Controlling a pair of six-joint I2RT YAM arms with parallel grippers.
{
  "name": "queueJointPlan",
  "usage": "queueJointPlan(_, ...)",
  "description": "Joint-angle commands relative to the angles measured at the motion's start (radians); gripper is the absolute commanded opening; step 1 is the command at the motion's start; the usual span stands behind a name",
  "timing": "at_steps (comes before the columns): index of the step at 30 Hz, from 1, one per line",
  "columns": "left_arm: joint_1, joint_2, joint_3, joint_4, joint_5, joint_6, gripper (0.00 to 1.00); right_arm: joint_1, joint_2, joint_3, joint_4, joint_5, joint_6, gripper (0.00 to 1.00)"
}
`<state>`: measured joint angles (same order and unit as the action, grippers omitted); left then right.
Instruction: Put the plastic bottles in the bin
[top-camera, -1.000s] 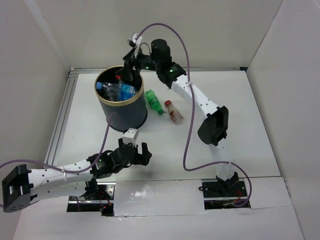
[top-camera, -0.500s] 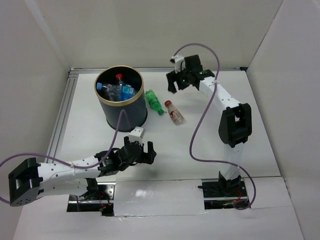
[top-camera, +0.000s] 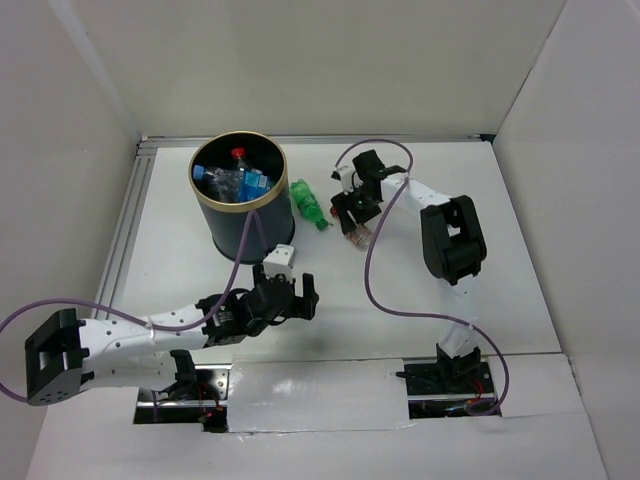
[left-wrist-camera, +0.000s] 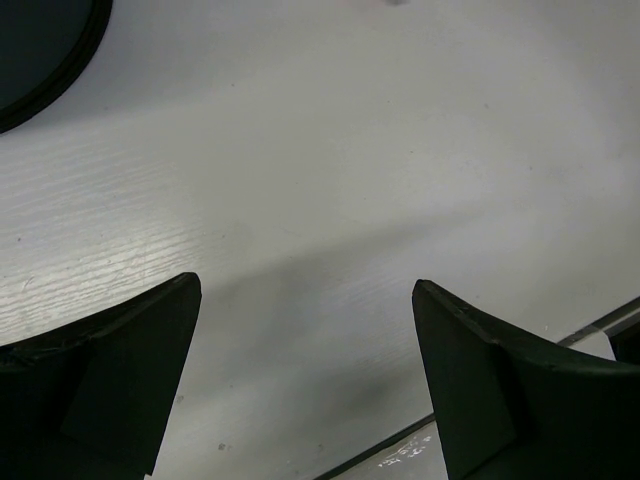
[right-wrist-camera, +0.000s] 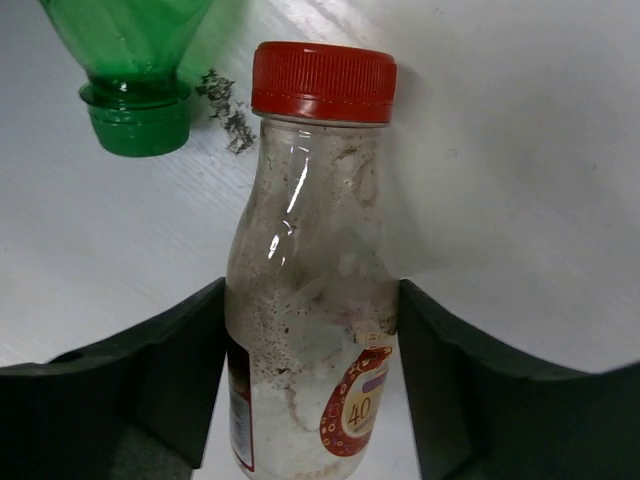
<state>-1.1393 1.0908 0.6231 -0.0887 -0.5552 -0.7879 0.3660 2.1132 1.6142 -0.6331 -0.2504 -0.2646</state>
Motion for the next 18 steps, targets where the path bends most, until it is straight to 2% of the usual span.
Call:
queueJointPlan(1,-0.005,0.012,0.038,-0.011,-0.063,-0.01,1.0,0.004,0.008,-0.037,0.009,-0.012,-0.005,0.63)
queueJointPlan(3,-0.005,0.012,0.038,-0.011,-0.063,-0.019,1.0,0.004,-0.025,-0.048,0.021,-0.03,-0.031,0.51)
queueJointPlan(4,-0.005,0.012,0.038,-0.011,-0.063,-0.019,1.0,-0.007,-0.045,-0.037,0.021,-0.03,-0.047,0.37)
queueJointPlan(6,-0.005,0.021,0.038,-0.011,-0.072,-0.019,1.0,-0.03,-0.067,0.008,-0.014,-0.064,-0.09,0.23)
queueJointPlan(8,-0.014,0.021,0.038,-0.011,-0.072,-0.019,1.0,-0.07,-0.114,0.14,-0.06,-0.116,-0.113,0.13)
queueJointPlan(10,-0.014,0.021,0.024,0.003,-0.06,-0.019,1.0,-0.09,-0.15,0.305,-0.07,-0.23,-0.134,0.11)
queueJointPlan(13,-0.014,0.044,-0.008,0.024,-0.035,-0.008,1.0,-0.076,-0.223,0.429,0.039,-0.396,-0.107,0.11)
queueJointPlan(18,-0.023,0.115,-0.019,0.035,-0.035,0.001,0.98,0.017,-0.251,0.478,0.321,-0.51,-0.015,0.1)
